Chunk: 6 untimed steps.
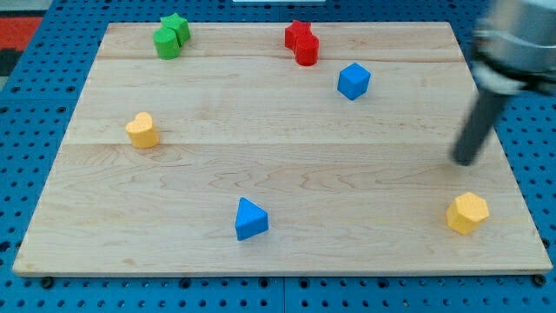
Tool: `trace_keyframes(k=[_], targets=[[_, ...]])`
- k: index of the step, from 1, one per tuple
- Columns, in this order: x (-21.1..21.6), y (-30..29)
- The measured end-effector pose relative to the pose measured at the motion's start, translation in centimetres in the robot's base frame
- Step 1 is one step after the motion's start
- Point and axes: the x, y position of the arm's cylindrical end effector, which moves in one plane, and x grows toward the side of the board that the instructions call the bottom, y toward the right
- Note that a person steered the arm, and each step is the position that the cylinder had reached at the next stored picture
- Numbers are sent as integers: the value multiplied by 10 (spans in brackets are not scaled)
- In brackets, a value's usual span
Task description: Place yellow hexagon above blue triangle
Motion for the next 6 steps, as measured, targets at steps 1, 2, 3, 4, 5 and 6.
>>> trace_keyframes(k=[1, 2, 3, 4, 5, 6], targets=[[71, 53], [97, 24], [83, -28], [83, -63], [86, -108], [88, -153]])
